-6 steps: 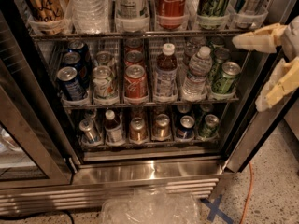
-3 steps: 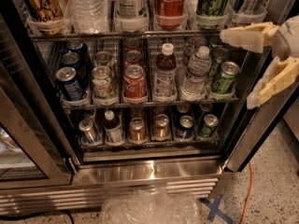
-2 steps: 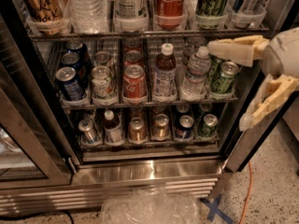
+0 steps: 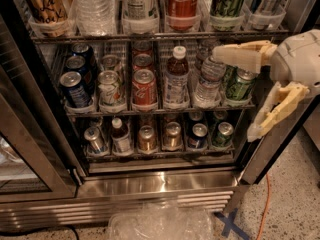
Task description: Pick coke can from top shelf of fridge
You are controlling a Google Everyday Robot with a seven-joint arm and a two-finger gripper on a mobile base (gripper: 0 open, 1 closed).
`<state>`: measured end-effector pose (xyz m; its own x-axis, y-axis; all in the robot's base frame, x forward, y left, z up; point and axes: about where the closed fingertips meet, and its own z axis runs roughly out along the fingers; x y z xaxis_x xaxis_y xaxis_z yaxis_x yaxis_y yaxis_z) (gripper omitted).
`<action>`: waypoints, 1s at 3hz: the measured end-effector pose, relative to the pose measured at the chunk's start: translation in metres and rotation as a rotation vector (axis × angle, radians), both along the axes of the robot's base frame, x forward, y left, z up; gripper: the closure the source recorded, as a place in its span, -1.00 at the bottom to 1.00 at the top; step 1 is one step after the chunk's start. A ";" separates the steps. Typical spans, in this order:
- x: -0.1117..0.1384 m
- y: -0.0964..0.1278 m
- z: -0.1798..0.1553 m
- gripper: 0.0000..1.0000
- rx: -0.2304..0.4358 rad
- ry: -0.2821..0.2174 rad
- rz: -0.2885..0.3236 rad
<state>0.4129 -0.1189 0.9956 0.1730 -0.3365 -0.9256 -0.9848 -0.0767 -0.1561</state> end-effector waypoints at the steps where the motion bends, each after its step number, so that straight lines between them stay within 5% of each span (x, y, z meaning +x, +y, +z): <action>1: -0.001 0.026 0.004 -1.00 0.067 -0.028 0.032; 2: 0.003 0.063 0.004 -1.00 0.186 -0.066 -0.047; 3: 0.001 0.060 0.007 -1.00 0.174 -0.068 -0.029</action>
Offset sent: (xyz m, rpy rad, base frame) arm 0.0054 0.0853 0.0046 0.3250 -0.1069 -0.1527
